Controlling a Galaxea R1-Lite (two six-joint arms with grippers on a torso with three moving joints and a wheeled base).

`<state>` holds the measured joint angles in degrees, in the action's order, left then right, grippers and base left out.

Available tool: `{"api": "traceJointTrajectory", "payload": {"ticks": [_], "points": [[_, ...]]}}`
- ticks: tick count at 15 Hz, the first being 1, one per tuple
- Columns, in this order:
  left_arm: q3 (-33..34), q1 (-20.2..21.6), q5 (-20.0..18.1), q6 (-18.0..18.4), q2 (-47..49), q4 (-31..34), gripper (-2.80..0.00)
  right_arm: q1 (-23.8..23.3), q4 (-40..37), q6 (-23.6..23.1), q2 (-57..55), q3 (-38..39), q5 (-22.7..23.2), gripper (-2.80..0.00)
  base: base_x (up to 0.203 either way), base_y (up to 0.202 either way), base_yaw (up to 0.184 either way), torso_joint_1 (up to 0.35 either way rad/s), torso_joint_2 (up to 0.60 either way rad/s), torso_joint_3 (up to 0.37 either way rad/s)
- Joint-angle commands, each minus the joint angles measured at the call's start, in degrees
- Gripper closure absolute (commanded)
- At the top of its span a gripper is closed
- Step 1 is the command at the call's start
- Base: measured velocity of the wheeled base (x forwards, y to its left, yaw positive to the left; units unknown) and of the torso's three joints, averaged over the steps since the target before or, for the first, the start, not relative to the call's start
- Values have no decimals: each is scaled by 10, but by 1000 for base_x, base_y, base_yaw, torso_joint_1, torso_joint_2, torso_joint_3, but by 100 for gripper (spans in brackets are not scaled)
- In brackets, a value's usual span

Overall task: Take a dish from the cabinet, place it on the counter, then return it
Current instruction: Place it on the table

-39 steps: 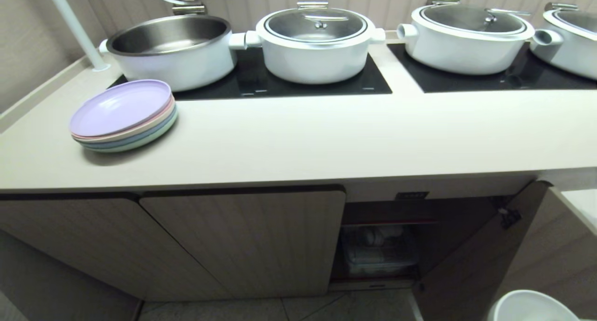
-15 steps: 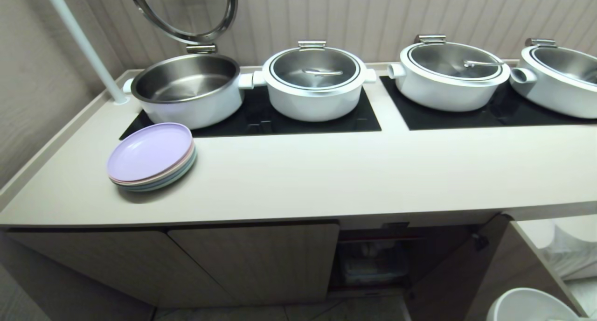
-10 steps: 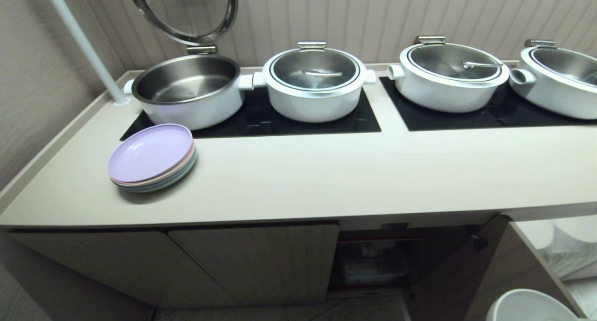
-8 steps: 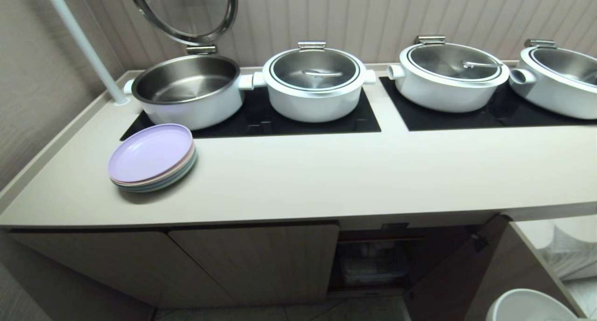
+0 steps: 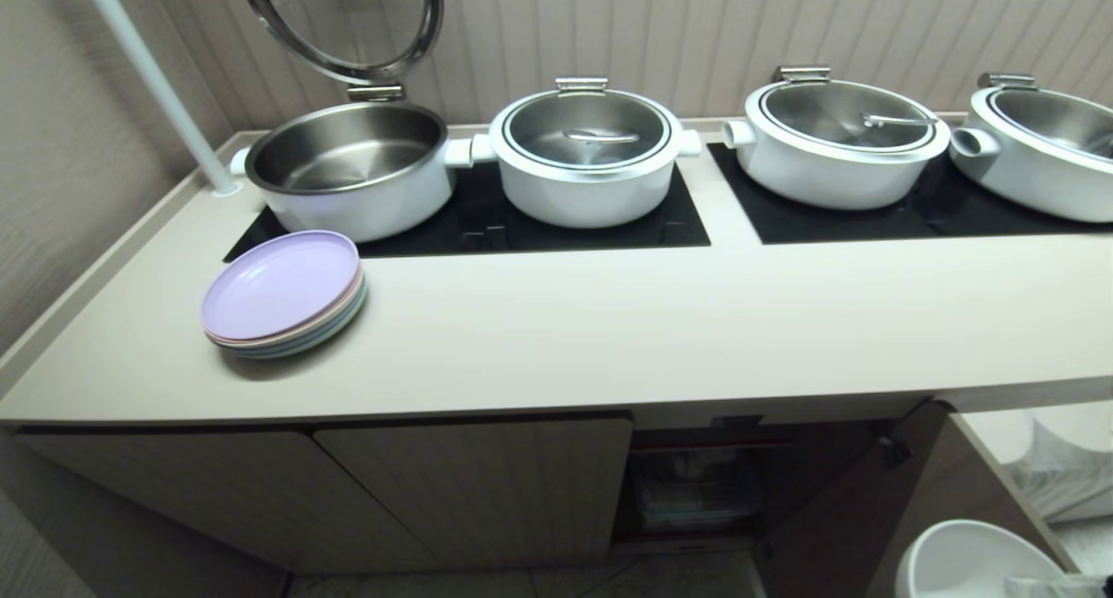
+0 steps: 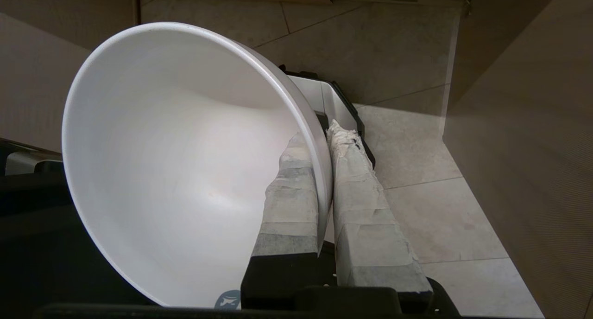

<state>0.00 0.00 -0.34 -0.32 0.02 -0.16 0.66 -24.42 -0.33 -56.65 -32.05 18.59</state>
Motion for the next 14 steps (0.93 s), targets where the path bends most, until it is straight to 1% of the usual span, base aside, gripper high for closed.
{"api": "traceJointTrajectory", "payload": {"ticks": [1,3,4,8,12,14], "points": [[0,0,0,0,0,0,0,0,0,0,-14,-4,1,0,0,0,0,0,0,0],[0,0,0,0,0,0,0,0,10,10,-18,-6,1,0,0,0,0,0,0,0],[0,0,0,0,0,0,0,0,19,26,-22,-6,1,0,0,0,0,0,0,0],[0,0,0,0,0,0,0,0,41,30,-68,-27,0,0,0,0,0,0,0,0],[0,0,0,0,0,0,0,0,41,29,-137,-81,1,0,0,0,0,0,0,0],[0,0,0,0,0,0,0,0,40,28,-185,-124,4,0,0,0,0,0,0,0]]}}
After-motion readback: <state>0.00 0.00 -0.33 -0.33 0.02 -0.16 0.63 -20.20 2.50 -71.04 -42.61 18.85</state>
